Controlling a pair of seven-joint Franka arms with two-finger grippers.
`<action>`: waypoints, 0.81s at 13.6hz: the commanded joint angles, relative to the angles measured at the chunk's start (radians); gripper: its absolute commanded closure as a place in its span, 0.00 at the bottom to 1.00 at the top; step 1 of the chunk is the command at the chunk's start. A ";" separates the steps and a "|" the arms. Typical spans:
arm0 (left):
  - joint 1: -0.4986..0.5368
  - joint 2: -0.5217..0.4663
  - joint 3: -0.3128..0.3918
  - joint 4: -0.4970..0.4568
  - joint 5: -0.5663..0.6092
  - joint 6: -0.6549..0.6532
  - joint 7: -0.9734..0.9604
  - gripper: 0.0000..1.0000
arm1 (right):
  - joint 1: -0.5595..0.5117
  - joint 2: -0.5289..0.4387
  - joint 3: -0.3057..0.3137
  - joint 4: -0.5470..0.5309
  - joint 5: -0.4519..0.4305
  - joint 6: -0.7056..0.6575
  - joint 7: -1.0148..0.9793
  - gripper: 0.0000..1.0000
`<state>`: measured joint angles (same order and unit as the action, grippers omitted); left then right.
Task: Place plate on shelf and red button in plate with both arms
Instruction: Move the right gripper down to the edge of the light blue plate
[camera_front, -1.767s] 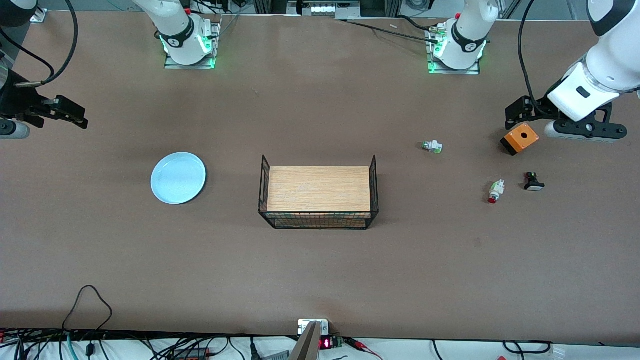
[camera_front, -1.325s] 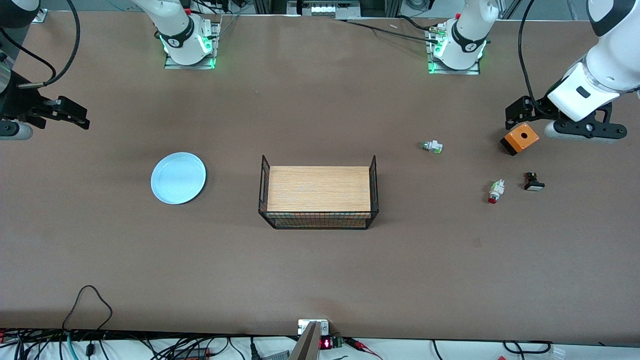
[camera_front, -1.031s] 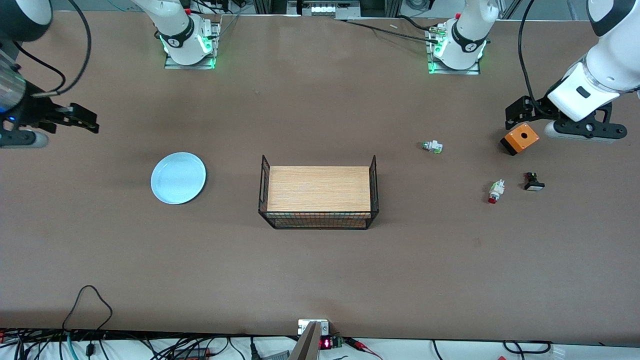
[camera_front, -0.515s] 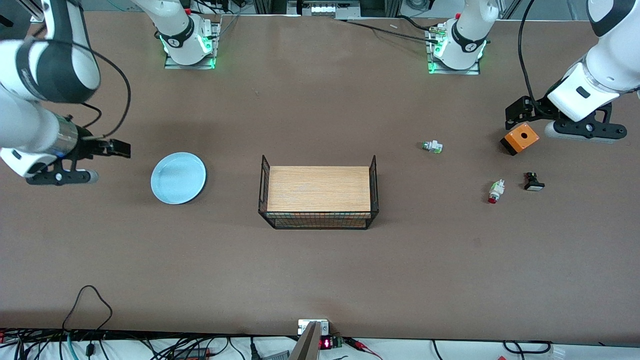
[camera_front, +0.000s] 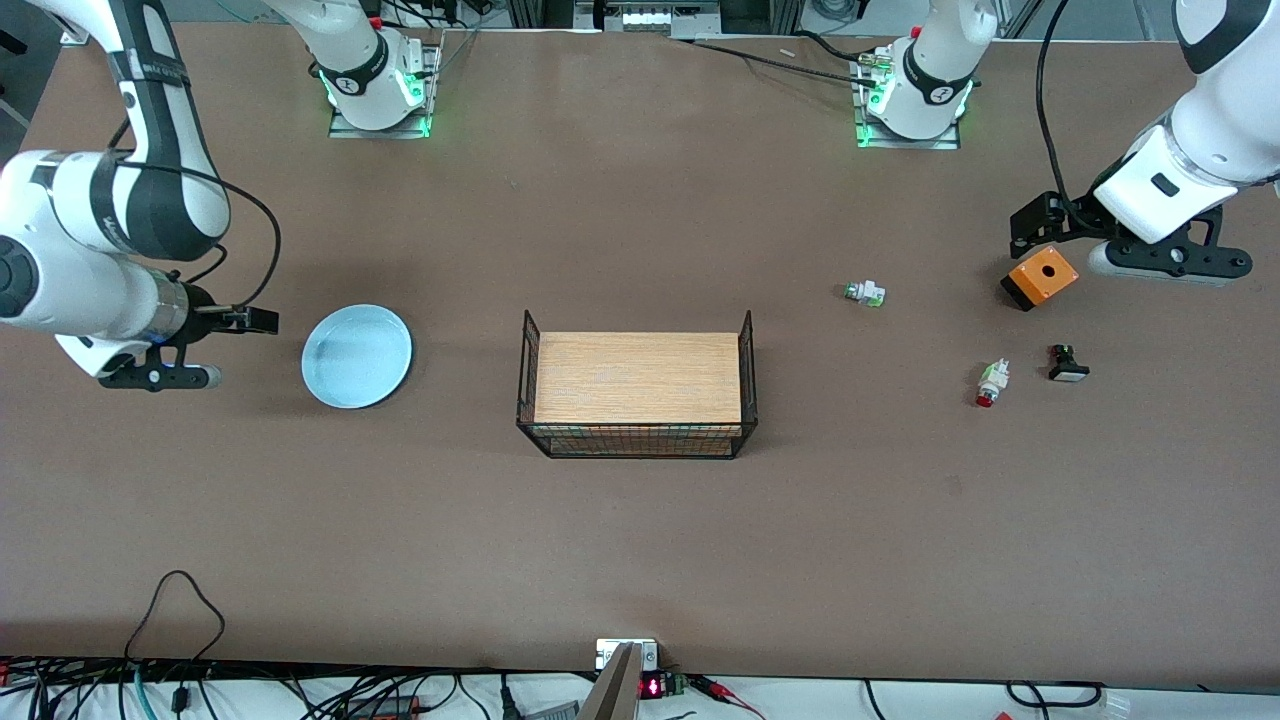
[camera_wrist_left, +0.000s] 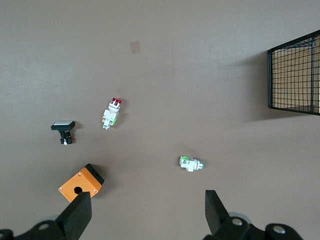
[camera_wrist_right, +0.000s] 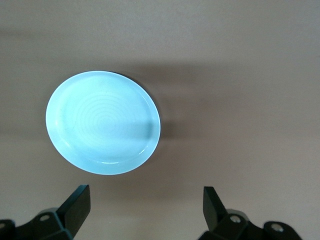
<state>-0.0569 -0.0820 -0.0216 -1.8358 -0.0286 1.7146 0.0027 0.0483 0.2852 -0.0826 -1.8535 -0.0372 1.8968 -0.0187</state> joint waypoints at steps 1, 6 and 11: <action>-0.004 0.014 0.002 0.030 -0.005 -0.024 -0.009 0.00 | 0.002 0.037 0.006 0.004 0.016 0.037 0.002 0.00; -0.004 0.014 0.002 0.030 -0.005 -0.024 -0.009 0.00 | -0.022 0.103 0.004 -0.143 0.008 0.304 -0.021 0.00; -0.004 0.016 0.002 0.030 -0.005 -0.024 -0.009 0.00 | -0.036 0.118 0.006 -0.240 0.010 0.432 -0.037 0.00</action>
<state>-0.0570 -0.0819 -0.0216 -1.8357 -0.0286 1.7141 0.0027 0.0296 0.4171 -0.0827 -2.0706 -0.0368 2.3066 -0.0317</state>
